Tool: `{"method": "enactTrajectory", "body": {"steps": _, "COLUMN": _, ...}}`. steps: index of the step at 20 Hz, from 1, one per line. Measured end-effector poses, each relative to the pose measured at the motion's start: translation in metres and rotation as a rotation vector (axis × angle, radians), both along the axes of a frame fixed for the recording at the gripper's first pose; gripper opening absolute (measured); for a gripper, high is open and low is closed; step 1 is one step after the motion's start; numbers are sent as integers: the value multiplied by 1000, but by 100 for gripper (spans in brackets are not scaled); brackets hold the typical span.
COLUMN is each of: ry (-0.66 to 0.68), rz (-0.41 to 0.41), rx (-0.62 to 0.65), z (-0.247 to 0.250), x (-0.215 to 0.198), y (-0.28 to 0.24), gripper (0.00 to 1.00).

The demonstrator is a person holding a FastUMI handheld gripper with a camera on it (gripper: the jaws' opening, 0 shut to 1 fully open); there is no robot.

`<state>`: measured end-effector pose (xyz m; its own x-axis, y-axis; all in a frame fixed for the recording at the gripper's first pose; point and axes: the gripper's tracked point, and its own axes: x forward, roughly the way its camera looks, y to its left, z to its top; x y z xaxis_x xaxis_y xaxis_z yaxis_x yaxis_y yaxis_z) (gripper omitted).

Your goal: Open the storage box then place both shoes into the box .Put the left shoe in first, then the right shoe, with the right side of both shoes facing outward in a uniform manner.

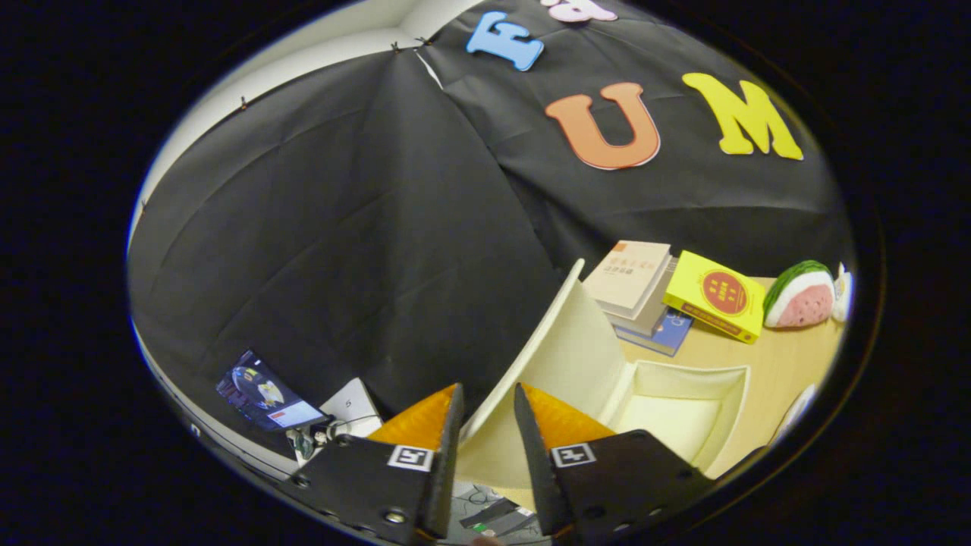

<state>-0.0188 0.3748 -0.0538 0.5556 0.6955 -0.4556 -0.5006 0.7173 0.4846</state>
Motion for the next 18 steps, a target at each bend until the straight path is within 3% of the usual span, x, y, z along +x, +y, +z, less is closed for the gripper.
{"method": "enactTrajectory", "body": {"steps": 2, "ry": -51, "rz": 15, "rx": -13, "z": 7, "x": -2, "y": 8, "gripper": 63}}
{"method": "enactTrajectory", "body": {"steps": 4, "ry": -94, "rz": 18, "rx": -28, "z": 12, "x": -5, "y": 8, "gripper": 76}}
{"method": "enactTrajectory", "body": {"steps": 5, "ry": -114, "rz": 9, "rx": -38, "z": 13, "x": -4, "y": 4, "gripper": 76}}
{"method": "enactTrajectory", "body": {"steps": 10, "ry": -242, "rz": -86, "rx": -102, "z": 24, "x": 8, "y": -32, "gripper": 95}}
{"method": "enactTrajectory", "body": {"steps": 14, "ry": -324, "rz": -182, "rx": -153, "z": 27, "x": 11, "y": -80, "gripper": 96}}
{"method": "enactTrajectory", "body": {"steps": 18, "ry": -363, "rz": -324, "rx": -198, "z": 27, "x": 13, "y": -160, "gripper": 96}}
